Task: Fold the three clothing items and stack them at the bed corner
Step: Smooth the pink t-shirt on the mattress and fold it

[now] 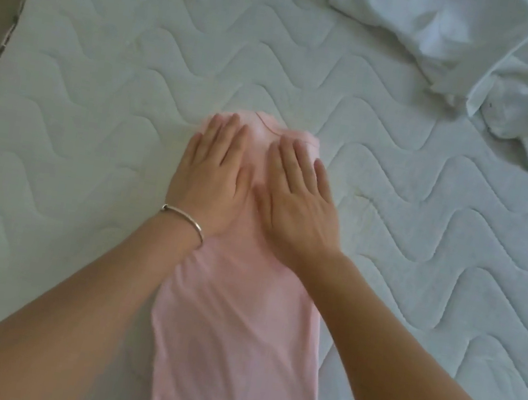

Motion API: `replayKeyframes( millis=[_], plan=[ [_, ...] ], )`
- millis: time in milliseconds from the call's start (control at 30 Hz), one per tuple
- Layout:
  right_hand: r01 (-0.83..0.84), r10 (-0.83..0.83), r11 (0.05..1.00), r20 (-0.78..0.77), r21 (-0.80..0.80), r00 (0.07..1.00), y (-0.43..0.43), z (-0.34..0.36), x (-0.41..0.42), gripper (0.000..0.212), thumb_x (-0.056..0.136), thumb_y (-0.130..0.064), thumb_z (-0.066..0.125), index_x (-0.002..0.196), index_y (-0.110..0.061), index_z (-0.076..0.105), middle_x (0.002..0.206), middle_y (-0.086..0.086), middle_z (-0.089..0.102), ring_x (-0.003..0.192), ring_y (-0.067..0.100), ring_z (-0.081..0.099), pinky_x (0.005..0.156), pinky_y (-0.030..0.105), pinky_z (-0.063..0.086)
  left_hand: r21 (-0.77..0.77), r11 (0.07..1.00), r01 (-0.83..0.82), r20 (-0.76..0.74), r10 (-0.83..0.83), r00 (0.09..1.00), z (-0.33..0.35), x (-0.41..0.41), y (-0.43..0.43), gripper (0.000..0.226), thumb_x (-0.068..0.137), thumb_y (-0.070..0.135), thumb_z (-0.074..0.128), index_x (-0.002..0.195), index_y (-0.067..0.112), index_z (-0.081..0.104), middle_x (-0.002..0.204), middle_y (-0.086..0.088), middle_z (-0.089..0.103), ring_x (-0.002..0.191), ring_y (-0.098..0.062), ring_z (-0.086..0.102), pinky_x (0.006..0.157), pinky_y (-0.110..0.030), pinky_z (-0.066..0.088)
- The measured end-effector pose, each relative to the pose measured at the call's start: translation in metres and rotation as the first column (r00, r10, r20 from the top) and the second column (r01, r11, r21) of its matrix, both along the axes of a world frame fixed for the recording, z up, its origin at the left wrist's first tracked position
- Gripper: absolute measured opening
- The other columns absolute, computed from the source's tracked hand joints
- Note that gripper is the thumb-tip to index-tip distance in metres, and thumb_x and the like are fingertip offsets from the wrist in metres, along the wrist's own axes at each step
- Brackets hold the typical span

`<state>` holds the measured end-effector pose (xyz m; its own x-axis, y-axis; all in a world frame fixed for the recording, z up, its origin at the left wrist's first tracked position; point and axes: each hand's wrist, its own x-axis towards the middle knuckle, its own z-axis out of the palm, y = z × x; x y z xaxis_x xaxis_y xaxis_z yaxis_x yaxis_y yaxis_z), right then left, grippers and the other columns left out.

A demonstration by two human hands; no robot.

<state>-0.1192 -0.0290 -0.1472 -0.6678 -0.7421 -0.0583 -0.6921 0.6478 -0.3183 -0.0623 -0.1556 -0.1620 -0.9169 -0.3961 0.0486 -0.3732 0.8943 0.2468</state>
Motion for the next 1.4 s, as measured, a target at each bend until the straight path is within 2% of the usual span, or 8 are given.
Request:
replayKeyframes(
  millis=[167,400,567,733,900,1100,1300,1400],
  plan=[
    [-0.024,0.016,0.986,0.049,0.165,0.999,0.005,-0.020,-0.034,0.061,0.096,-0.050,0.014,0.147,-0.024,-0.006,0.156,-0.011,-0.009,0.141,0.004,-0.011,0.113,0.034,-0.013,-0.005,0.994,-0.108,0.098,0.108,0.989,-0.015,-0.006,-0.011,0.074,0.081,0.052,0.007,0.146,0.017,0.017,0.155,-0.001,0.012,0.143,-0.017,0.006,0.113,-0.039,0.005],
    [0.179,-0.187,0.979,0.081,0.100,0.979,0.011,-0.014,-0.039,0.063,0.097,-0.045,0.019,0.147,-0.018,-0.008,0.157,-0.003,-0.009,0.142,0.010,-0.013,0.113,0.032,-0.013,0.040,0.988,-0.147,0.080,0.144,0.986,-0.008,-0.006,-0.021,0.077,0.080,0.055,0.010,0.145,0.015,0.021,0.155,-0.005,0.011,0.143,-0.025,0.006,0.113,-0.042,0.006],
    [0.358,-0.273,0.909,0.343,-0.213,0.899,0.002,0.004,-0.036,0.057,0.090,-0.031,0.052,0.141,-0.017,0.032,0.136,0.001,0.047,0.126,0.018,0.038,0.105,0.030,0.026,-0.048,0.996,0.079,-0.071,-0.083,0.994,0.001,0.011,0.005,0.063,0.087,0.043,0.032,0.134,0.003,0.041,0.143,-0.014,0.039,0.135,-0.032,0.031,0.107,-0.040,0.015],
    [0.654,-0.370,0.735,0.702,-0.179,0.609,-0.018,0.018,-0.054,0.058,0.080,-0.029,0.068,0.130,-0.017,0.041,0.104,-0.004,0.052,0.099,0.016,0.054,0.084,0.028,0.044,-0.123,0.979,0.164,0.087,-0.154,0.984,-0.014,0.029,0.020,0.070,0.086,0.051,0.031,0.138,0.005,0.034,0.144,-0.014,0.039,0.132,-0.034,0.036,0.106,-0.041,0.014],
    [0.530,-0.325,0.847,0.740,-0.049,0.589,-0.025,0.027,-0.059,0.027,0.079,-0.018,0.069,0.102,-0.006,0.062,0.098,0.011,0.065,0.094,0.028,0.063,0.084,0.039,0.052,-0.144,0.979,0.144,0.051,-0.138,0.989,-0.008,0.029,0.024,0.066,0.088,0.047,0.031,0.137,0.004,0.036,0.142,-0.015,0.041,0.131,-0.032,0.039,0.106,-0.041,0.014],
    [0.524,-0.169,0.811,0.753,-0.260,0.636,-0.007,0.051,-0.048,0.007,0.082,-0.013,0.065,0.088,-0.013,0.062,0.078,-0.004,0.060,0.074,0.013,0.057,0.070,0.027,0.048,-0.118,0.973,0.196,0.035,-0.193,0.981,0.004,0.102,0.076,0.059,0.090,0.044,0.033,0.137,0.011,0.039,0.145,-0.009,0.038,0.136,-0.029,0.029,0.109,-0.043,0.021],
    [0.311,0.157,0.818,0.708,-0.485,0.689,0.029,0.096,-0.007,0.020,0.082,-0.011,0.067,0.074,-0.026,0.057,0.072,-0.013,0.058,0.073,0.006,0.056,0.070,0.025,0.047,-0.143,0.968,0.204,0.052,-0.199,0.979,-0.014,0.120,0.092,0.055,0.087,0.042,0.036,0.133,0.015,0.046,0.141,-0.006,0.044,0.133,-0.025,0.026,0.108,-0.041,0.019],
    [0.183,0.254,0.815,0.623,-0.550,0.740,0.062,0.111,0.024,0.026,0.079,-0.014,0.070,0.085,-0.037,0.059,0.078,-0.021,0.062,0.080,0.000,0.058,0.078,0.017,0.046,0.344,0.936,0.080,-0.264,0.014,0.965,0.013,0.129,0.102,0.041,0.084,0.030,0.045,0.117,0.008,0.057,0.120,-0.006,0.060,0.116,-0.018,0.047,0.100,-0.034,0.035]
  ],
)
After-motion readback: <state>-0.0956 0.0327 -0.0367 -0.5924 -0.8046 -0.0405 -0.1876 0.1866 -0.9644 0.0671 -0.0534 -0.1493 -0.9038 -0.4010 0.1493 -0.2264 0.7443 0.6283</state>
